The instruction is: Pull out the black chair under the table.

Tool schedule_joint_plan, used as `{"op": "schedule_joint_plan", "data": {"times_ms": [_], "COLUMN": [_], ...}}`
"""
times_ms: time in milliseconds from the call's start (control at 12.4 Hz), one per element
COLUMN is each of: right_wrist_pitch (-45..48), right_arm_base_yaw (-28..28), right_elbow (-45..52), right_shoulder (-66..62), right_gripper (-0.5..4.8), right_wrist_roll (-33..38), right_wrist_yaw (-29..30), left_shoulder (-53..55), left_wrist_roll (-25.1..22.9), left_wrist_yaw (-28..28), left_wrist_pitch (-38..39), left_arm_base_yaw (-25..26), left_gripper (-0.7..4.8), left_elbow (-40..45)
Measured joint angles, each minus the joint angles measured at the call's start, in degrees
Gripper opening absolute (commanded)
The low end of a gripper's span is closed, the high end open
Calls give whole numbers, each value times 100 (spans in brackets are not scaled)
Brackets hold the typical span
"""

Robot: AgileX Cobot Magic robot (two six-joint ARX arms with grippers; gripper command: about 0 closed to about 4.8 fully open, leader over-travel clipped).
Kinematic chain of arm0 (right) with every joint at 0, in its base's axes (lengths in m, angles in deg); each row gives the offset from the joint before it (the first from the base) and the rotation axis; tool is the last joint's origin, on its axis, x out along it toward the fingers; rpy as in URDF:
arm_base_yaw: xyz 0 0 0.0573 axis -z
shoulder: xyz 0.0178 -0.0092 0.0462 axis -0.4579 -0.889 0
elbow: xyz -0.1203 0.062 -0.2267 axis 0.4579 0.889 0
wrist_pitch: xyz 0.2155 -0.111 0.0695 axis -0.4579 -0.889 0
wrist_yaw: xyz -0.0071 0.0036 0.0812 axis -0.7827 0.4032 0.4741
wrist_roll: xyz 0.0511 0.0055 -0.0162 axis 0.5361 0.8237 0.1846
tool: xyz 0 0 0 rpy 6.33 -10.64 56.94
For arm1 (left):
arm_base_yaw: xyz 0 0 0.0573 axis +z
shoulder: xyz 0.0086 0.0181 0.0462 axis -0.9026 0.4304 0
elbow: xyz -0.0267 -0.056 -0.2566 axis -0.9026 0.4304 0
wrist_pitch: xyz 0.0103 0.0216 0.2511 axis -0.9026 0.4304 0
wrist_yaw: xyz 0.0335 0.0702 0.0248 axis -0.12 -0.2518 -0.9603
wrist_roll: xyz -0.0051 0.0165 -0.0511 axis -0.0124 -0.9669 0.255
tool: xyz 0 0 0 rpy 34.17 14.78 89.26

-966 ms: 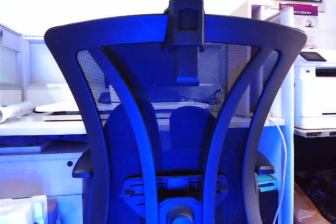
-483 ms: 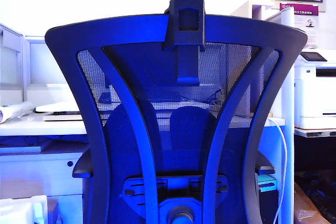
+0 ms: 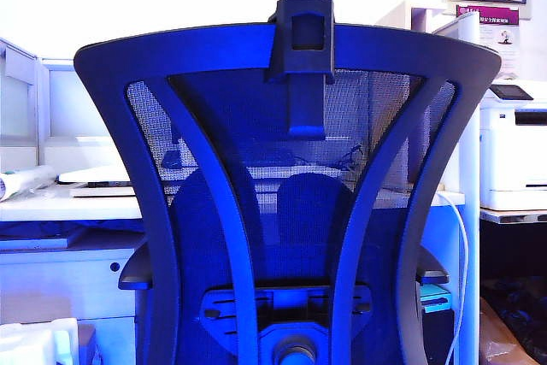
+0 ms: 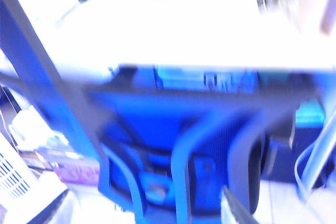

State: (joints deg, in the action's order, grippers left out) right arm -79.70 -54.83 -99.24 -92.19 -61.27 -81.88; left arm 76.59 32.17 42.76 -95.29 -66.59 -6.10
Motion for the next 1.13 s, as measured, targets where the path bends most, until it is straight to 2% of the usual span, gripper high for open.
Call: {"op": "schedule_joint_plan", "data": {"times_ms": [242,403,483,564,725,886,966,1127], "right_wrist_pitch": [269,424,413,505,640,734,763,785], "right_arm_base_yaw": [566,1104,1296,1528,1790,1829,1832,1832], "right_elbow": [1268,1845,2037,2293,2739,3158,3329,3687], "right_shoulder": [1043,1639,1794,2028,2249,2465,2573,2815], "right_gripper": [354,352,331,330,204,72,28,-6], "right_wrist_roll": [238,282,299,304,345,389,400,402], "right_wrist_yaw": [-35,-48,-50,-28,-33,-13,-9,-15], "left_shoulder": [0,0,0,0,0,0,0,0], "left_wrist_roll": [-109,-516,-643,-752,-772,-839,-968,-1137], "left_wrist_yaw": [-256,-590,-785,-1134,-1558,-1873,-1989,-2153], "left_wrist_pitch": [155,175,205,361,704,1143,1373,1709], "left_arm_base_yaw": [0,0,0,0,0,0,0,0], "left_gripper": [84,85,85,85,85,84,84,81], "left_elbow": [0,0,0,0,0,0,0,0]}}
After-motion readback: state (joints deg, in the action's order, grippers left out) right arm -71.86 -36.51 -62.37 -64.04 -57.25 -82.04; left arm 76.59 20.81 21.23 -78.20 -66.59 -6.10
